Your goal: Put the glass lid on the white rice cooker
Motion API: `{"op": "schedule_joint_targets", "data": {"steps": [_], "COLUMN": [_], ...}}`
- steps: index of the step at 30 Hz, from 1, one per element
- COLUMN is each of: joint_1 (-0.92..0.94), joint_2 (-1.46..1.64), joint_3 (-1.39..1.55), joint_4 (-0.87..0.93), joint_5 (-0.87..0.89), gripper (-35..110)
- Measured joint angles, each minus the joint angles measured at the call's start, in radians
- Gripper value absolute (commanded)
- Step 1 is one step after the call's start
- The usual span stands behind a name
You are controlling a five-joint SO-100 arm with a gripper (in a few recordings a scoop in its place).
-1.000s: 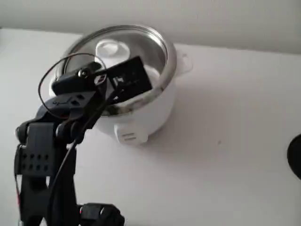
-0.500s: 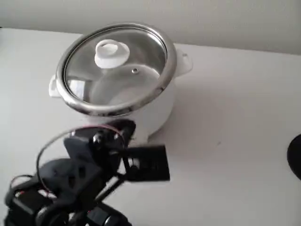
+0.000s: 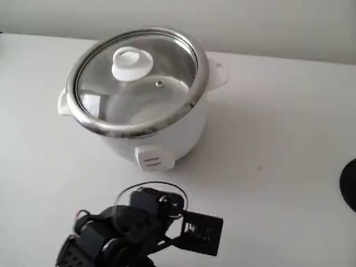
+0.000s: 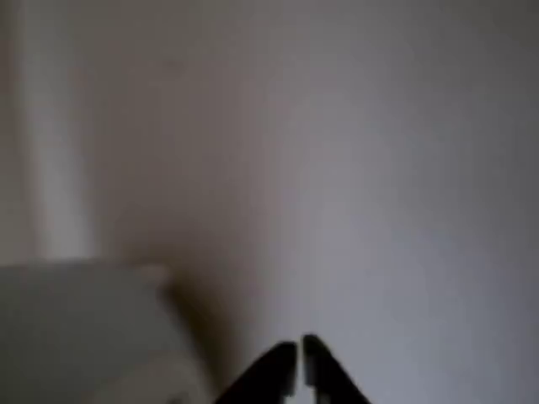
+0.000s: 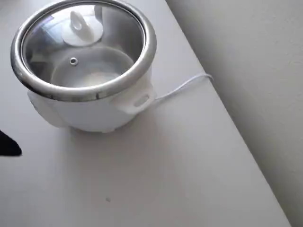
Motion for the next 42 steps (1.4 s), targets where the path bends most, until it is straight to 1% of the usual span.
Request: {"op": "schedule_joint_targets", "data": {"steps": [6, 42], "joint_1": [0.009, 0.009], "joint_2": [0.012, 0.003], "joint_3": [0.051, 0.051], "joint_4": [-0.002, -0.002], "joint_5": [-0.002, -0.009], "gripper": [0, 0]}}
